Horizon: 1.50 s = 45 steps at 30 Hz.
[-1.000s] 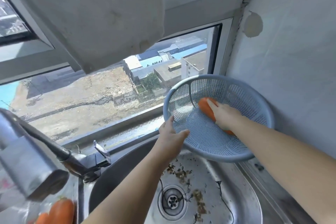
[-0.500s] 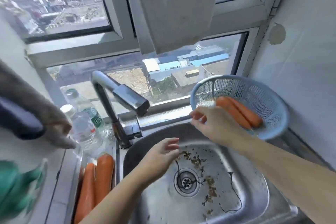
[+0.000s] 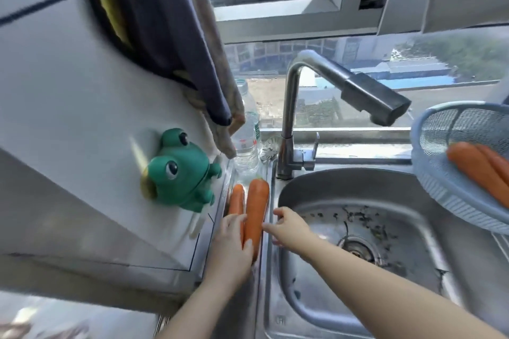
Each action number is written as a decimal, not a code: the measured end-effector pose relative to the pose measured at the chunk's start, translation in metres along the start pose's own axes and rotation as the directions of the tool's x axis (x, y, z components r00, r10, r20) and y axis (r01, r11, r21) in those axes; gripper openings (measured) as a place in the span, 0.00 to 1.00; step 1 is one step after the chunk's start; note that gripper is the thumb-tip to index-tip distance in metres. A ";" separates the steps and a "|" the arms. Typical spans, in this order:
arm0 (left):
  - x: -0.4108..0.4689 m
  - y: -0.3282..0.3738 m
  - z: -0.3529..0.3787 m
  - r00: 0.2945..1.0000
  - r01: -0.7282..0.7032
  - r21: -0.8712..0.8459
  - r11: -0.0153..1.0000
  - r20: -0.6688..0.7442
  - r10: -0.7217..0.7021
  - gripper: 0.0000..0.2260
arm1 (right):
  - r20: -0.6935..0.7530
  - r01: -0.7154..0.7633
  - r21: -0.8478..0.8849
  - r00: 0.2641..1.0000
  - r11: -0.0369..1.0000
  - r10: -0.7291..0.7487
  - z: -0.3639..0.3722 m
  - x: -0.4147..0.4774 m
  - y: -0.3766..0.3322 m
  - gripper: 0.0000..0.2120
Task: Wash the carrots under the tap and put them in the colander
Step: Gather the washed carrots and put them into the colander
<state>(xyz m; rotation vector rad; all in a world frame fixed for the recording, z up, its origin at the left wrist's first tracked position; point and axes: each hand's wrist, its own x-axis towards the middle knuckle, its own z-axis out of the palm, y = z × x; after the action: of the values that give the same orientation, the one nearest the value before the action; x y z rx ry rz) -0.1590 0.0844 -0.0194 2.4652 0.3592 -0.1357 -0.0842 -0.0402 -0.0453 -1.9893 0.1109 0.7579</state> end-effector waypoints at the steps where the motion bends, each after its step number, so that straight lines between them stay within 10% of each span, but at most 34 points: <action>1: 0.000 -0.003 0.002 1.000 0.026 0.030 0.999 0.008 -0.026 0.24 | -0.033 -0.009 -0.023 0.999 1.000 0.009 0.007 0.006 -0.002 0.29; 11: 0.013 0.000 0.003 0.994 0.085 0.103 0.991 -0.072 -0.078 0.25 | -0.203 -0.099 -0.064 0.976 0.993 0.084 0.041 0.028 -0.015 0.34; 22: 0.022 -0.005 0.012 0.994 0.108 0.093 0.990 0.006 -0.109 0.33 | -0.209 -0.099 0.028 0.972 0.995 0.103 0.024 0.031 -0.016 0.09; 29: 0.027 -0.003 0.021 0.993 0.108 0.118 0.987 0.041 -0.113 0.31 | 0.006 -0.128 0.411 0.990 0.903 0.137 -0.013 0.007 -0.009 0.07; 34: 0.031 0.000 0.023 0.992 0.113 0.132 0.985 0.044 -0.119 0.32 | 0.148 -0.035 0.270 0.989 0.962 -0.005 -0.053 -0.015 0.006 0.13; 42: 0.029 0.041 -0.017 0.961 0.204 -0.276 0.939 0.237 -0.139 0.36 | -0.262 0.153 0.155 0.959 0.976 -0.109 -0.093 -0.042 0.033 0.20; 45: 0.019 0.068 -0.016 0.940 0.000 0.028 1.000 0.340 -0.009 0.30 | -0.371 0.150 0.169 0.925 0.974 -0.078 -0.110 -0.051 0.045 0.20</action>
<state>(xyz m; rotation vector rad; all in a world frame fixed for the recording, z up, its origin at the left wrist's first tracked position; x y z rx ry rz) -0.1206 0.0464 0.0295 2.4085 0.2126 -0.5650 -0.0908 -0.1660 -0.0145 -1.9084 0.2735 0.2845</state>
